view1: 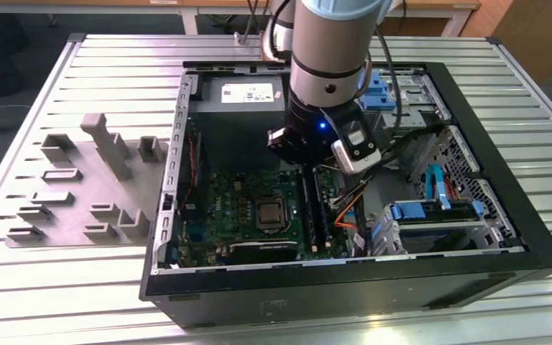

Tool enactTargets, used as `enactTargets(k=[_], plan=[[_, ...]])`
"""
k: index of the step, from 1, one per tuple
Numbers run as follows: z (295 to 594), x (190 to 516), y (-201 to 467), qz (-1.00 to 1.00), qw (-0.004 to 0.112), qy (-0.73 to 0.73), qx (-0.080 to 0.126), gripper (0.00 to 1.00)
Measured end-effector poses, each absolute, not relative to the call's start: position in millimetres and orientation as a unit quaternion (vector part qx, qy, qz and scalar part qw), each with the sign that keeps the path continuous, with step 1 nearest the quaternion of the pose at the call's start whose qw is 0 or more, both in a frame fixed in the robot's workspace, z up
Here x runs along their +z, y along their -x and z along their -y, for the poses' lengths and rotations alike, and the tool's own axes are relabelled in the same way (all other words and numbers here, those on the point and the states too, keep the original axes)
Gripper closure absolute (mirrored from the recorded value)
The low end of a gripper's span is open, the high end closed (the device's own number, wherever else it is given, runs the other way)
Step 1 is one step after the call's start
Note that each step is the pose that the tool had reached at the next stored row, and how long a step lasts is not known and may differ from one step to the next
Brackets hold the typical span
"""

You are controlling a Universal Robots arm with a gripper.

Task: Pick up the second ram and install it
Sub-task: 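Press down the second ram until it locks into place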

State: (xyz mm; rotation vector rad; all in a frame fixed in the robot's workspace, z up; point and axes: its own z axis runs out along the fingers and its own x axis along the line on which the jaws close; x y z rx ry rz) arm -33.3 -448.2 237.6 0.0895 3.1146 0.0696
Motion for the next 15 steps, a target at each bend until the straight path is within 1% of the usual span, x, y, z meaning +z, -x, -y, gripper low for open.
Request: enactTargets(k=[15], plan=[[437,226,33,-0.999,0.012,-0.029,0.023,0.89]])
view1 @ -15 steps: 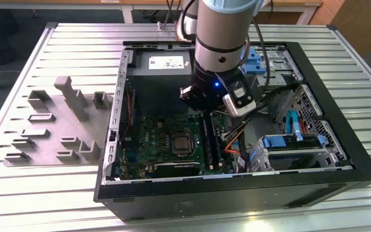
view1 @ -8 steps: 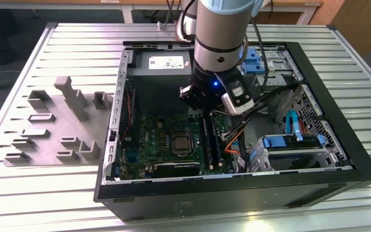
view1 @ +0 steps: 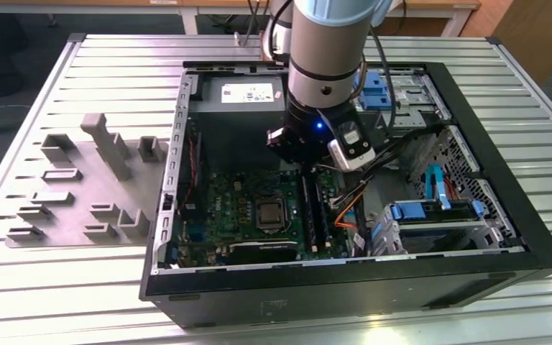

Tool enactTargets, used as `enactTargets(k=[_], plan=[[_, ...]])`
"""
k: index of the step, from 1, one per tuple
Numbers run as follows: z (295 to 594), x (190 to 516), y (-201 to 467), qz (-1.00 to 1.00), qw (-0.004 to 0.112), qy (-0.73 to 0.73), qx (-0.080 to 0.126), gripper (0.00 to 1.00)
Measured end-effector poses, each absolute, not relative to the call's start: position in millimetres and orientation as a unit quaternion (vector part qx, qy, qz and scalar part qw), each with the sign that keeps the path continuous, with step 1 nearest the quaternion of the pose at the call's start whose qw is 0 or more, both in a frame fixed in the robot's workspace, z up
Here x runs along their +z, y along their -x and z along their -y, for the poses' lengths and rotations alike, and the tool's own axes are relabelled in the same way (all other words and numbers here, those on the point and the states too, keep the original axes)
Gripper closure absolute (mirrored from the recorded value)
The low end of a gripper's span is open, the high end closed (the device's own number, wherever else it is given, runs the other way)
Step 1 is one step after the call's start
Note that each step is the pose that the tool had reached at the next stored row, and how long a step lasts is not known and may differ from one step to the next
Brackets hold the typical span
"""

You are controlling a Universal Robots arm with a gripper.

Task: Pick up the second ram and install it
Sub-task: 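Press down the second ram until it locks into place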

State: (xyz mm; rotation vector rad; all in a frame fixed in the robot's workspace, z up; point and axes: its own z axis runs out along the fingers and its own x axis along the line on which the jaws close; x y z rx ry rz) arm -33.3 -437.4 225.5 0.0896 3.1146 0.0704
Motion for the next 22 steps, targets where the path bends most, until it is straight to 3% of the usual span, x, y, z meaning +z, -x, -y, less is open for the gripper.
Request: enactTargets(k=[22], plan=[[436.2,219.7,33.2,-0.999,0.013,-0.029,0.024,0.89]])
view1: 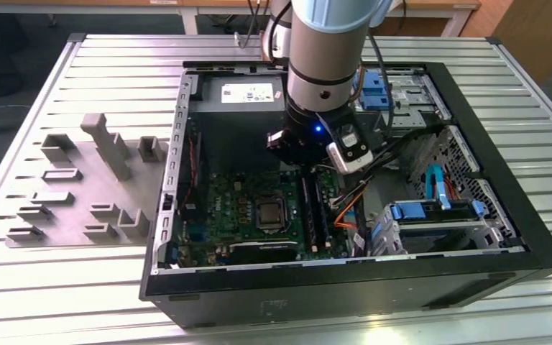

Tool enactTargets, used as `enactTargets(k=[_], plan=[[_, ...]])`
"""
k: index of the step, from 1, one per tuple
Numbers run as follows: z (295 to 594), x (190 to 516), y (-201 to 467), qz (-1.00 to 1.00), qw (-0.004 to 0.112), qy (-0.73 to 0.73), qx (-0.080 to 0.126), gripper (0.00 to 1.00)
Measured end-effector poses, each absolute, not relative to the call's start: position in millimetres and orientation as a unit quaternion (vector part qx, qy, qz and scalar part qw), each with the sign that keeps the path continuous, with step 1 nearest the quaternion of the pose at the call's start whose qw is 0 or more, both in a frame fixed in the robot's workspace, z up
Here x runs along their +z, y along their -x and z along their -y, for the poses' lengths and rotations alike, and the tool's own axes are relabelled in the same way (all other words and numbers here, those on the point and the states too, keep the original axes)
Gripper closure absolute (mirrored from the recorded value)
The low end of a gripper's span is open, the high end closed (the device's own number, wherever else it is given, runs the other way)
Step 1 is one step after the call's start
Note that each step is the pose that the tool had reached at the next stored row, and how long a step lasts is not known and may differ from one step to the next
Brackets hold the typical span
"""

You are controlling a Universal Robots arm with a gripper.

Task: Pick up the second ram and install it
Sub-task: 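Press down the second ram until it locks into place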

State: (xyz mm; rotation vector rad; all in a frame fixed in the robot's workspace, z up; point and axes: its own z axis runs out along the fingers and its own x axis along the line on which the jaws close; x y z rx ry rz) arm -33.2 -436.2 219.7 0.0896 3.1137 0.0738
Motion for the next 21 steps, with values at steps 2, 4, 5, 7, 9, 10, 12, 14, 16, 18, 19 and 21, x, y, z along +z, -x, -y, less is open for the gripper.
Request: enactTargets(k=[2,4,5,7,9,10,12,14,16,18,19,21], plan=[[436,226,33,-0.999,0.012,-0.029,0.023,0.89],[436,230,33,-0.999,0.013,-0.029,0.023,0.89],[436,230,33,-0.999,0.012,-0.029,0.023,0.89],[436,230,33,-0.999,0.013,-0.029,0.023,0.89],[438,230,33,-0.999,0.012,-0.029,0.022,0.89],[439,230,33,-0.999,0.012,-0.029,0.022,0.89],[445,230,33,-0.999,0.012,-0.029,0.022,0.89],[451,230,33,-0.999,0.012,-0.029,0.022,0.89],[457,230,33,-0.999,0.012,-0.029,0.022,0.89],[463,230,33,-0.999,0.012,-0.029,0.022,0.89],[466,230,33,-0.999,0.012,-0.029,0.022,0.89],[472,230,33,-0.999,0.012,-0.029,0.022,0.89]])
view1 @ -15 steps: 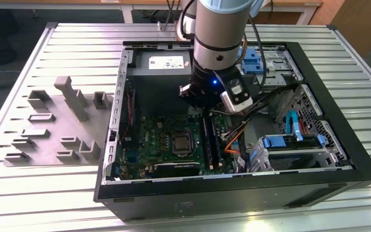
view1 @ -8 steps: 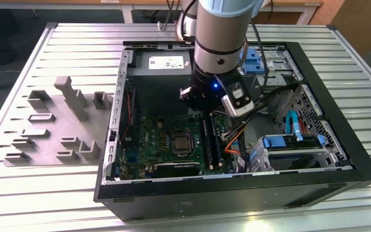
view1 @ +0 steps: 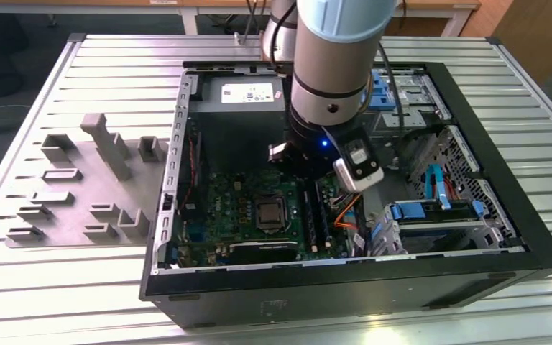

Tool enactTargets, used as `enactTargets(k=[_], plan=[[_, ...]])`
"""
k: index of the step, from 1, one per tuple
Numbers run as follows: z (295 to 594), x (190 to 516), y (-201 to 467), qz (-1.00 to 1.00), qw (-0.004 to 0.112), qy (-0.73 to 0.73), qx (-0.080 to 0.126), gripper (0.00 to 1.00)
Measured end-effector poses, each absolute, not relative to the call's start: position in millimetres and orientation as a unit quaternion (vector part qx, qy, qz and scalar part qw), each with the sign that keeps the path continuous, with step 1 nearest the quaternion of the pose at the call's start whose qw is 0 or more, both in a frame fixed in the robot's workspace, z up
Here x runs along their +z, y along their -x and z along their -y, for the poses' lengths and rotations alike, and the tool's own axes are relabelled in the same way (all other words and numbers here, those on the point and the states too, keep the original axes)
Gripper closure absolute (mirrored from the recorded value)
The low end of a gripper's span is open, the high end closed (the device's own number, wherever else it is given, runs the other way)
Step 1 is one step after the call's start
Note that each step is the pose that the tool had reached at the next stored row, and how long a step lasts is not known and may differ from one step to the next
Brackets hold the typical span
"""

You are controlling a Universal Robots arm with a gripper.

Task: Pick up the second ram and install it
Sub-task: 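Press down the second ram until it locks into place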

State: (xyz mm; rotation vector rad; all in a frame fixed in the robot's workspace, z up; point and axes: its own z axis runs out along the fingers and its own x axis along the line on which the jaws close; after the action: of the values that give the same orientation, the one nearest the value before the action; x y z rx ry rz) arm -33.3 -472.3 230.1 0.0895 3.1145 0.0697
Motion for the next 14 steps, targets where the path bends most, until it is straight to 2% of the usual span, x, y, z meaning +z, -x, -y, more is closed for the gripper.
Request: enactTargets(k=[14], plan=[[515,230,33,-0.999,0.012,-0.029,0.022,0.89]])
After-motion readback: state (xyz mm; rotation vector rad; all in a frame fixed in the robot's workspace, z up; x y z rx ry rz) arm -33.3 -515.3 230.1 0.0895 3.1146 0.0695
